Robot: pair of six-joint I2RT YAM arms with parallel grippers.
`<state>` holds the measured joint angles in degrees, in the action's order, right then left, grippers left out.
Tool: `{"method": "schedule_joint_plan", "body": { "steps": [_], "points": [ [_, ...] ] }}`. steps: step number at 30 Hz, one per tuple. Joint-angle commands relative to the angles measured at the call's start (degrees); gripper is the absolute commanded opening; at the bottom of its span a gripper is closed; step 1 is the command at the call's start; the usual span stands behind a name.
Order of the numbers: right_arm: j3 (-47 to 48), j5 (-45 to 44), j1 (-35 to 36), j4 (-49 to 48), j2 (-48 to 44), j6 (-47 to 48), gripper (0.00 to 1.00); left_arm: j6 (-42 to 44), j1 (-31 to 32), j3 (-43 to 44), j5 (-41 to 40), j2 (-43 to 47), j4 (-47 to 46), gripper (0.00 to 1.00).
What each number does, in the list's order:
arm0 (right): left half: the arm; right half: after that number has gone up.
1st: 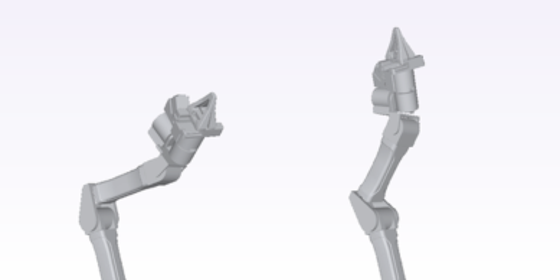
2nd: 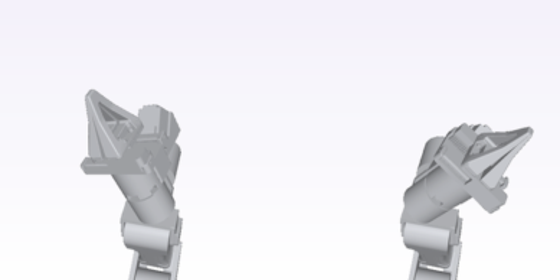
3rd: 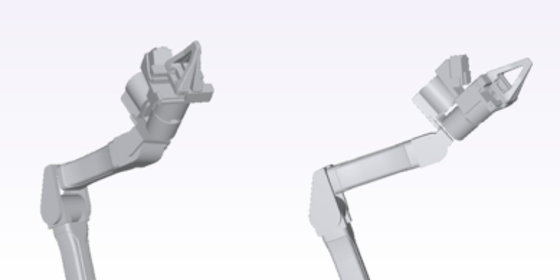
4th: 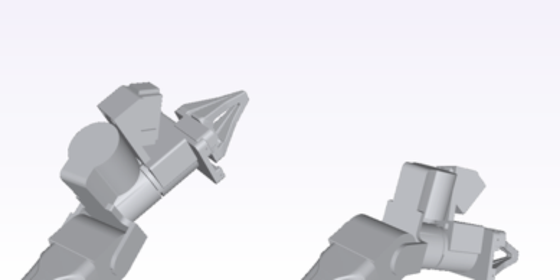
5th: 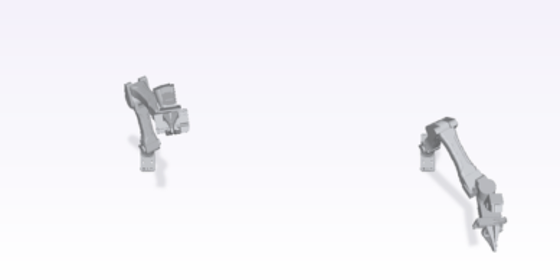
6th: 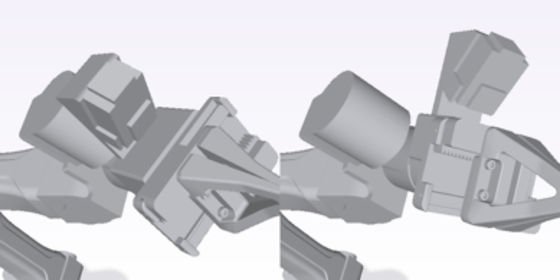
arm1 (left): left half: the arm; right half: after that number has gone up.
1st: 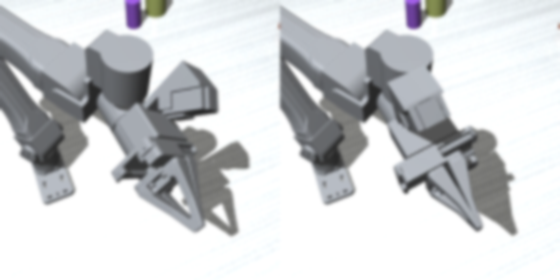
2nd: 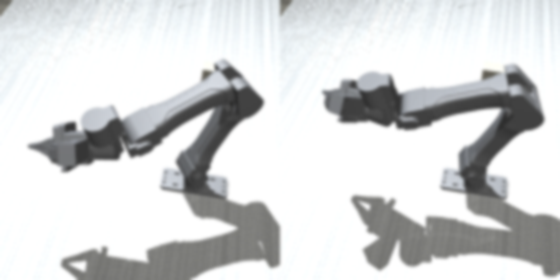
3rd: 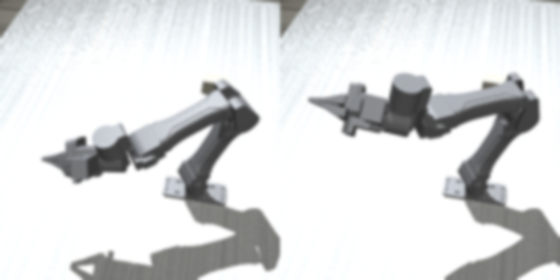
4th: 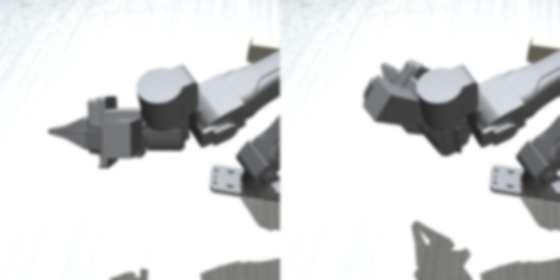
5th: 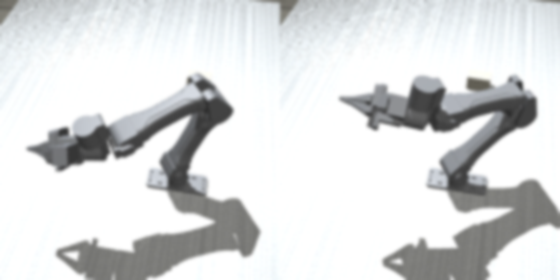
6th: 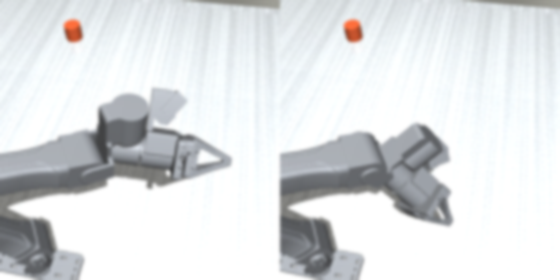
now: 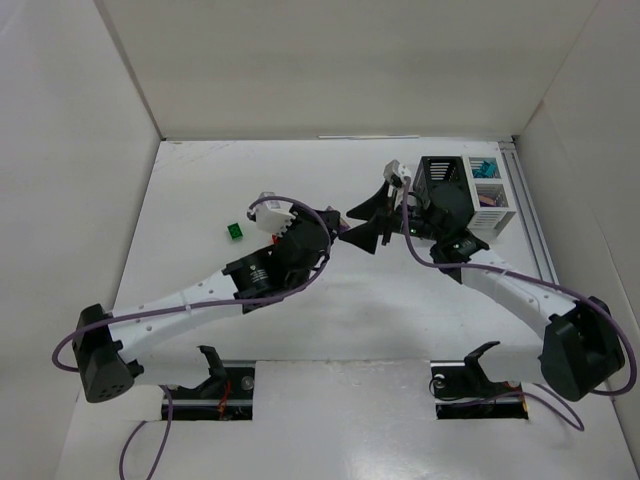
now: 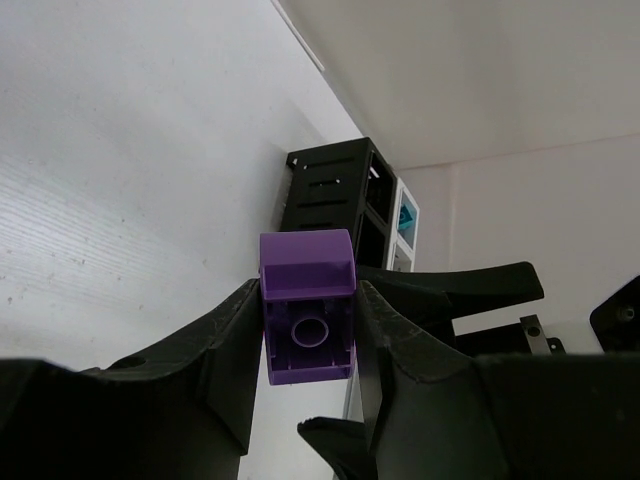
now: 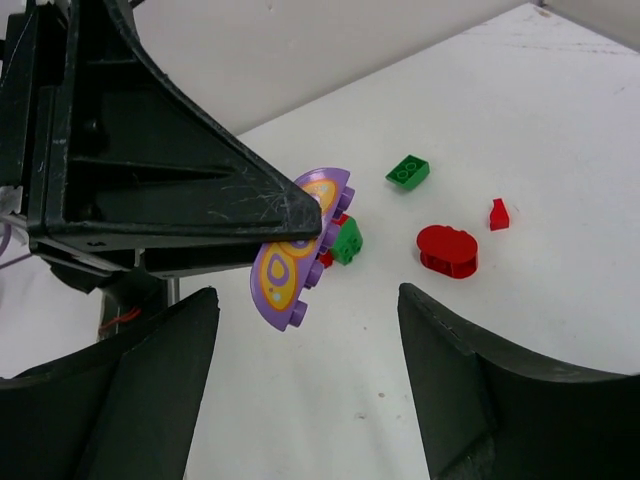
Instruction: Sort the legos into containers by color
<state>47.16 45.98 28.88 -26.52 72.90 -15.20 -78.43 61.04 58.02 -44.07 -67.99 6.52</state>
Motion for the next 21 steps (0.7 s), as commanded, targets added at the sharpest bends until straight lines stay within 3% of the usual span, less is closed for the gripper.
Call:
{"method": "schedule_joint_plan", "body": {
  "steps": [1, 8, 11, 18, 20, 21],
  "points": [
    [2.5, -4.7, 1.4, -5.0, -1.0, -2.0, 0.77, 0.0, 0.2, -1.4, -1.5, 2.8, -4.9, 0.18],
    [4.3, -4.8, 4.1, -5.0, 1.8, -3.3, 0.77, 0.4, 0.8, -2.6, -0.9, 2.8, -7.7, 0.18],
    [4.9, -4.8, 5.4, -6.4, 3.1, -3.8, 0.70, 0.4, 0.8, -2.6, -0.4, 2.2, -7.7, 0.18],
    [5.4, -4.8, 6.0, -7.5, 3.6, -5.0, 0.43, -0.2, 0.8, -2.6, -0.9, 2.8, -7.7, 0.20],
    [4.8, -5.5, 6.0, -7.5, 3.6, -5.0, 0.22, -0.2, 0.8, -3.1, -1.5, 3.3, -7.7, 0.25],
    [4.0, -6.5, 6.0, -7.5, 2.9, -5.0, 0.03, -0.2, 0.8, -3.1, -1.5, 3.3, -7.7, 0.28]
  ]
}}
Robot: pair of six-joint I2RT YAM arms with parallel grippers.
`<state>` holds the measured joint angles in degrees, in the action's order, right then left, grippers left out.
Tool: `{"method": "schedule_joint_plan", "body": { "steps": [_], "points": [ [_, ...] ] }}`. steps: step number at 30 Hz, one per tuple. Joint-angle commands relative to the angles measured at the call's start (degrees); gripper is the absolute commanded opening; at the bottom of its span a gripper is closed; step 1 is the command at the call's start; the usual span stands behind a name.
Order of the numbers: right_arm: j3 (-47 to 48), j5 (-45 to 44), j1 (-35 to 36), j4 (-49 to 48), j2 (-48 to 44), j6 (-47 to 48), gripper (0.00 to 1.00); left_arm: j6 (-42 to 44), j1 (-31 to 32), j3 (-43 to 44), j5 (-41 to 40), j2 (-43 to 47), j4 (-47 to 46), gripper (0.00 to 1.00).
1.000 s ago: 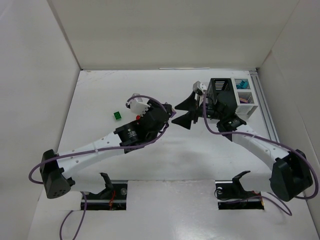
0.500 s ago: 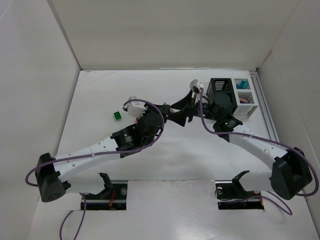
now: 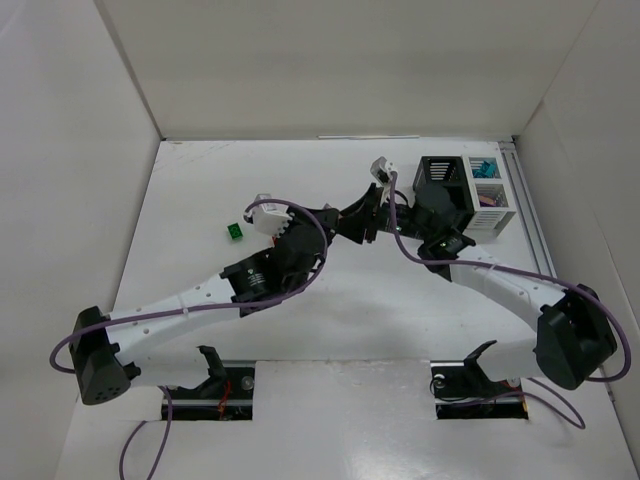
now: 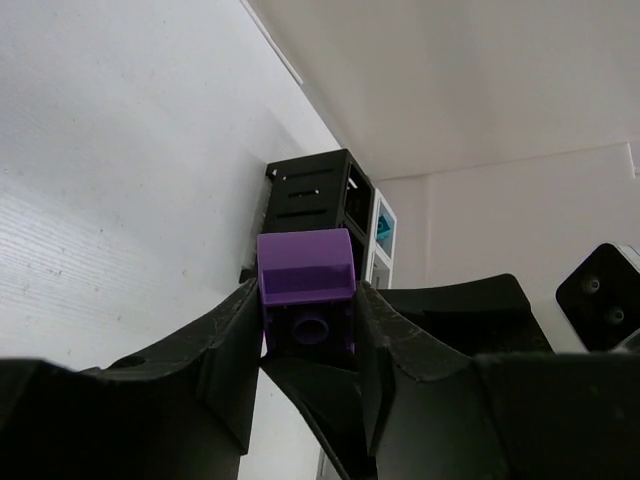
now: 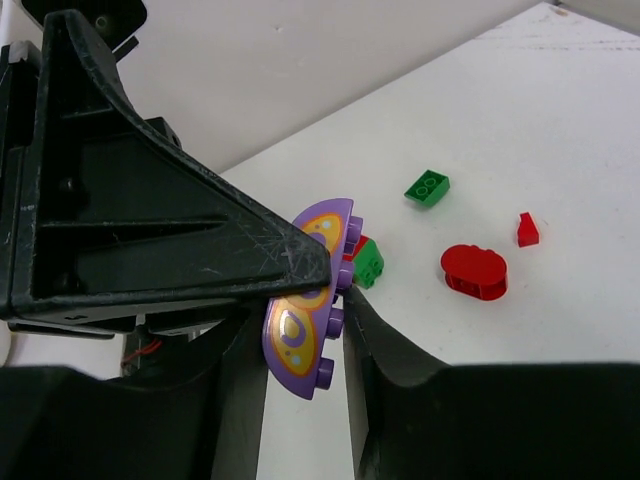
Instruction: Sort the legos into containers by color
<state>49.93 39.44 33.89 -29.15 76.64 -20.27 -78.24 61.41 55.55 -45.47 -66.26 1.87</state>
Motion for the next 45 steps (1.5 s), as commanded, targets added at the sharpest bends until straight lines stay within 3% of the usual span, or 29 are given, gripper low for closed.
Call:
{"method": "schedule_joint_plan", "body": {
  "steps": [1, 5, 7, 8, 13, 14, 16, 20, 21, 22, 24, 32, 38, 45],
  "points": [
    [1.2, 0.0, 1.0, -4.9, -0.9, 0.1, 0.00, -0.4, 0.4, -0.6, -0.1, 1.6, -3.0, 0.32],
    [0.7, 2.4, -1.2, -4.9, -1.4, 0.1, 0.00, 1.9, 0.4, -0.6, -0.1, 2.1, -1.8, 0.81],
    [0.2, 5.4, -3.5, -4.9, -1.4, 0.1, 0.00, 1.9, 0.4, 0.7, -0.1, 2.7, 2.5, 0.97],
    [-0.8, 6.2, -6.2, -4.9, -1.4, 0.1, 0.00, 1.9, 0.4, 0.7, -0.1, 2.7, 4.4, 1.00],
    [-3.4, 11.8, -16.6, -2.9, -2.5, 3.9, 0.00, 3.4, -0.6, 4.5, -2.7, 3.3, 18.0, 1.00],
    [-3.4, 12.3, -18.7, 0.2, -2.5, 6.4, 0.00, 4.8, -1.5, 4.5, -1.6, 3.3, 21.6, 1.00],
    [0.6, 10.3, -26.0, 16.9, -4.0, 17.5, 0.00, 7.8, -6.6, 4.5, 0.9, 3.3, 25.5, 1.00],
    [9.8, -3.9, -35.0, 42.4, -5.5, 32.8, 0.03, 12.4, -16.7, 2.7, 10.0, 2.8, 30.3, 1.00],
    [12.5, -15.2, -35.9, 47.6, -5.0, 35.2, 0.05, 13.0, -17.7, 2.1, 11.6, 2.8, 30.8, 1.00],
    [15.3, -20.8, -37.0, 55.7, -4.2, 37.0, 0.07, 13.0, -19.0, 1.6, 11.6, 2.8, 30.8, 1.00],
    [21.6, -30.2, -38.7, 61.4, -1.0, 38.7, 0.07, 13.0, -20.4, -0.2, 13.3, 2.8, 30.8, 1.00],
    [31.4, -30.1, -42.9, 67.4, 8.7, 40.8, 0.07, 19.3, -33.3, -3.8, 25.1, -1.5, 30.2, 1.00],
    [35.2, -37.8, -43.9, 70.3, 11.3, 41.3, 0.14, 19.1, -35.0, -4.3, 25.1, -4.0, 32.0, 1.00],
    [37.9, -38.4, -44.4, 72.1, 15.9, 41.8, 0.19, 22.4, -44.5, -5.5, 29.8, -6.5, 29.3, 1.00]
  ]
}}
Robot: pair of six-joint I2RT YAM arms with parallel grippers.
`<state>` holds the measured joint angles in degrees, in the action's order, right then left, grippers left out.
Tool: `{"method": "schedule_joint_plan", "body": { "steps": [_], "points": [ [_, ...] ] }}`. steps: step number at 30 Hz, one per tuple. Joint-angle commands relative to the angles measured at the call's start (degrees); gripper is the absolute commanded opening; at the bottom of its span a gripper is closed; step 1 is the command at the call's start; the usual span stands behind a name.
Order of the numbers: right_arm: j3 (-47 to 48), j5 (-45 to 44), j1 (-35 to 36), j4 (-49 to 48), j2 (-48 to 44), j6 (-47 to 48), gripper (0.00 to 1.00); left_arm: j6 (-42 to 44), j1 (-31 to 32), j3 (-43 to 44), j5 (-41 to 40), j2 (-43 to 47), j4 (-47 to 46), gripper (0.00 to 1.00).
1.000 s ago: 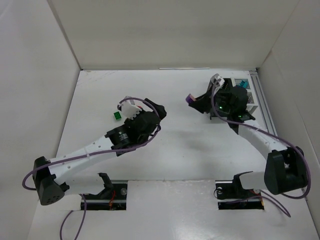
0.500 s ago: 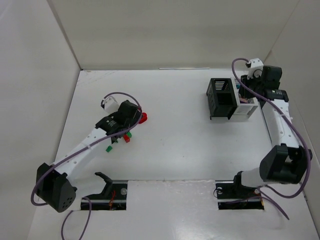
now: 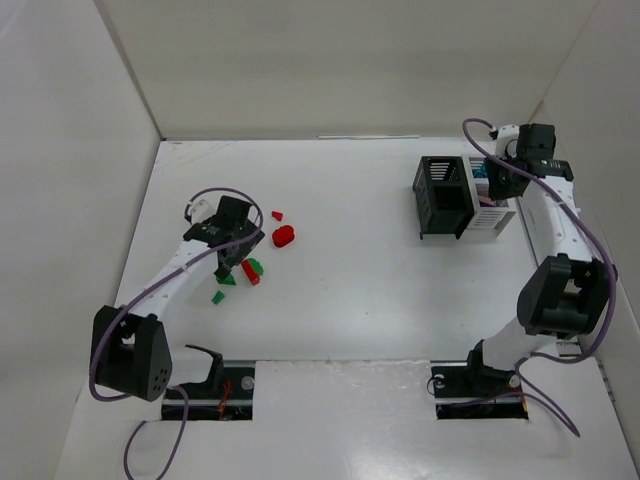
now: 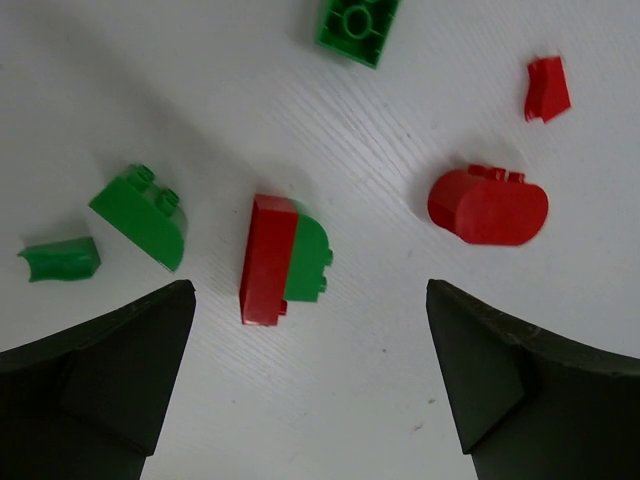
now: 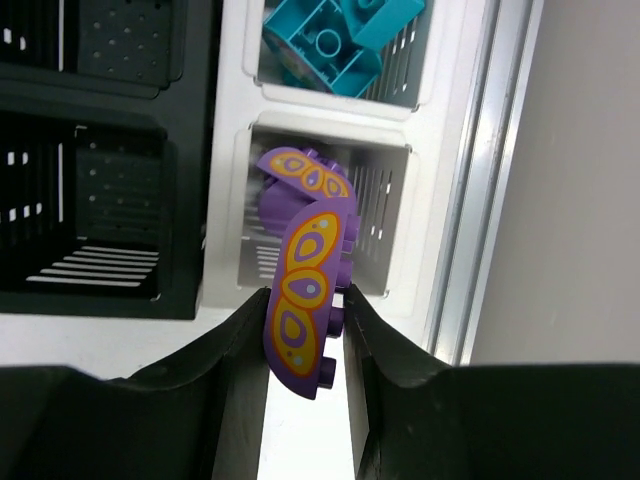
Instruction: Sort the legos into containers by color
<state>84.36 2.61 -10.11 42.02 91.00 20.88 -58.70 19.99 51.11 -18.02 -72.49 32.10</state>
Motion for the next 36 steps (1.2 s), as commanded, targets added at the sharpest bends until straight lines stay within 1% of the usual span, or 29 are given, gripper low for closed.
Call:
{"method": "schedule_joint_plan", "body": {
  "steps": [1, 4, 5, 7, 8, 9, 12, 13, 14, 17, 20, 22, 23, 24, 26, 27, 28, 29, 30, 33, 36],
  "points": [
    [3.4, -1.0, -0.4, 1.0, 2.2, 1.4, 0.19, 2.9, -4.2, -1.0, 2.4, -0.8, -1.0, 1.00],
    [4.6, -0.5, -1.0, 1.0, 3.5, 1.4, 0.24, 4.6, -5.0, -1.0, 2.4, -0.8, -2.5, 1.00],
    [4.6, -0.5, -1.0, 1.0, 4.0, 1.4, 0.31, 4.6, -5.5, -0.5, 2.4, -1.5, -3.2, 1.00],
    [5.2, -0.5, -1.0, 1.0, 4.6, 2.0, 0.36, 5.4, -5.5, 0.8, 2.4, -2.8, -3.2, 1.00],
    [5.2, -0.5, -1.0, 1.0, 4.6, 2.1, 0.43, 6.0, -5.5, 0.8, 1.7, -3.4, -3.2, 1.00],
    [5.2, -0.5, -1.0, 1.0, 4.6, 2.1, 0.46, 6.0, -5.5, 1.7, 1.7, -3.9, -3.2, 1.00],
    [5.2, -0.5, -1.0, 0.4, 4.6, 2.1, 0.57, 6.0, -6.7, 1.7, 1.1, -4.6, -2.5, 1.00],
    [5.2, -0.5, -1.0, 0.4, 4.6, 2.1, 0.67, 6.0, -7.7, 1.7, 1.8, -5.2, -2.5, 1.00],
    [5.2, 0.2, -1.0, 0.4, 4.1, 2.1, 0.70, 6.0, -8.3, 1.7, 3.1, -5.2, -3.7, 1.00],
    [4.5, 0.9, -1.0, -0.7, 3.4, 2.6, 0.74, 6.6, -9.4, 1.7, 3.6, -5.8, -5.1, 1.00],
    [3.4, 2.1, -1.0, -1.3, 0.9, 2.6, 0.74, 6.6, -9.4, 4.2, 2.9, -7.8, -6.3, 1.00],
    [1.7, 4.6, -1.0, -3.9, -1.2, 2.6, 0.75, 7.3, -9.4, 5.6, 1.8, -9.6, -7.9, 1.00],
    [-0.1, 5.6, -1.0, -4.8, -3.5, 2.6, 0.76, 7.3, -9.4, 6.1, 1.1, -10.3, -8.5, 0.99],
    [-0.9, 6.6, -1.0, -5.8, -4.8, 2.6, 0.82, 7.3, -9.4, 7.2, 0.4, -11.2, -9.2, 0.99],
    [-2.7, 8.4, -1.0, -8.4, -7.1, 1.9, 0.86, 7.3, -10.7, 8.0, -0.6, -14.0, -11.3, 0.93],
    [-4.4, 9.0, -1.0, -9.1, -9.4, 1.3, 0.97, 7.3, -11.2, 9.0, 0.6, -15.0, -12.0, 0.90],
    [-5.2, 9.0, -1.0, -9.7, -10.6, 0.7, 1.00, 7.8, -11.8, 9.0, 1.5, -17.1, -12.8, 0.87],
    [-6.3, 9.9, -1.0, -12.0, -11.9, 0.6, 1.00, 7.8, -12.9, 10.0, 1.5, -18.1, -12.8, 0.84],
    [-8.5, 10.9, -1.0, -13.3, -14.5, 0.0, 1.00, 7.8, -12.9, 10.5, 1.5, -19.1, -12.8, 0.82],
    [-11.1, 13.0, -1.0, -17.1, -18.0, -1.3, 1.00, 8.3, -14.3, 12.7, 0.9, -23.0, -13.3, 0.77],
    [-12.6, 13.6, -1.0, -18.0, -21.0, -1.9, 1.00, 9.0, -14.8, 14.5, 0.9, -26.5, -13.3, 0.71]
  ]
}}
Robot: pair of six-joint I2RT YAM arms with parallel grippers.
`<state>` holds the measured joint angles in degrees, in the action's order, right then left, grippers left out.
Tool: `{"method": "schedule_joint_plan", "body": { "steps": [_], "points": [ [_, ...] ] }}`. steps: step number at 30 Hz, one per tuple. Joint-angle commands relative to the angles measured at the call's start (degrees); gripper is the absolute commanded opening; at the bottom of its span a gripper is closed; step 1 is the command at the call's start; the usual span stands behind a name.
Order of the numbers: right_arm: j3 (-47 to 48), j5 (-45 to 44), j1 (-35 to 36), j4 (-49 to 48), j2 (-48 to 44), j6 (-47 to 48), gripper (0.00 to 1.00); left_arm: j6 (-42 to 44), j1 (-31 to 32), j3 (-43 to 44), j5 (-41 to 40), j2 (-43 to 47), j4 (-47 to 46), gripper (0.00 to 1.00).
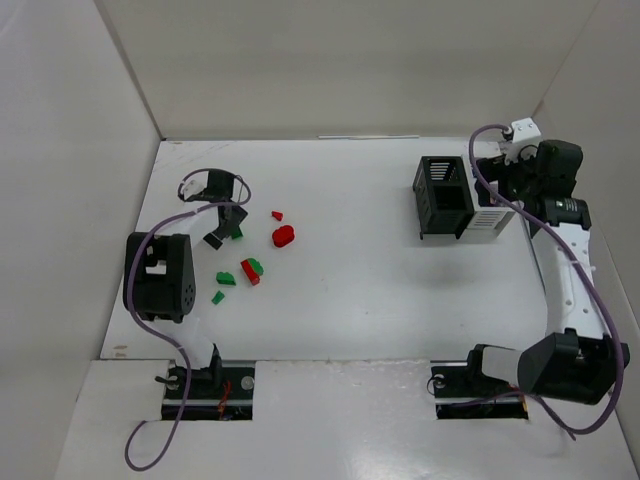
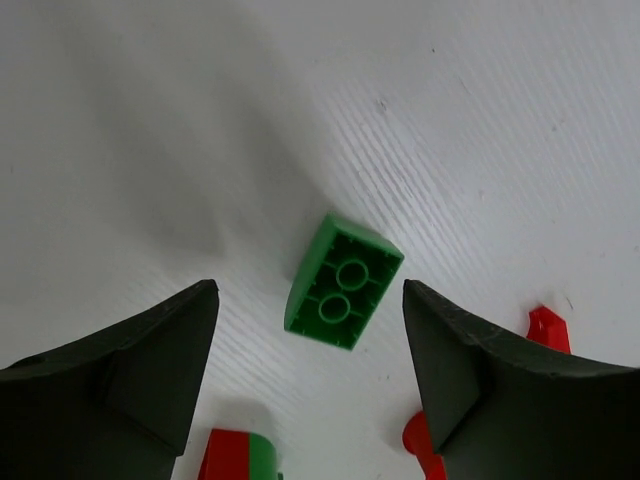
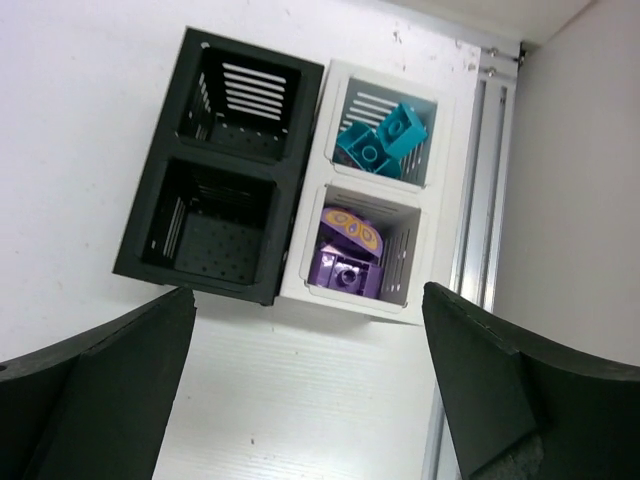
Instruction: Sort the legos into containers by color
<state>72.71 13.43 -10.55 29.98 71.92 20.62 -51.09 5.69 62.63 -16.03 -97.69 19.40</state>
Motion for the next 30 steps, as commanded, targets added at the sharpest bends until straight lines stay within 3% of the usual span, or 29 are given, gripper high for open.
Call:
{"method": "schedule_joint_plan", "body": {
  "steps": [1, 9, 13, 14, 19, 26, 30],
  "points": [
    [-1.4, 2.8, -0.5, -6.0, -2.7, -2.2, 1.00, 1.3, -0.5, 3.6, -1.1, -2.1, -0.6, 0.67],
    [-2.5, 6.1, -0.5, -7.1, -1.6, -2.9, 1.00, 2.7, -0.5, 4.2, -0.4, -5.7, -2.5, 0.61],
    [-2.5, 6.6, -0.5, -6.6, -1.1, -2.9, 1.00, 3.3, -0.5, 5.4, 0.2, -7.0, -2.5, 0.49],
    [-2.5, 6.6, -0.5, -6.6, -1.1, -2.3, 1.00, 3.8, -0.5, 5.4, 0.2, -7.0, -2.5, 0.41],
    [-3.5, 6.6, -0.5, -6.6, -1.1, -2.3, 1.00, 3.3, -0.5, 3.2, 2.0, -6.5, -3.1, 0.23],
    [-7.3, 10.8, 0.6, -9.7, -2.5, -2.3, 1.00, 3.3, 0.1, 1.8, 2.5, -2.2, -3.1, 0.07],
    [-9.4, 13.0, 7.3, -13.8, -3.3, 0.1, 1.00, 3.8, 2.7, 2.3, 3.0, 1.2, -2.0, 0.04]
  ]
}}
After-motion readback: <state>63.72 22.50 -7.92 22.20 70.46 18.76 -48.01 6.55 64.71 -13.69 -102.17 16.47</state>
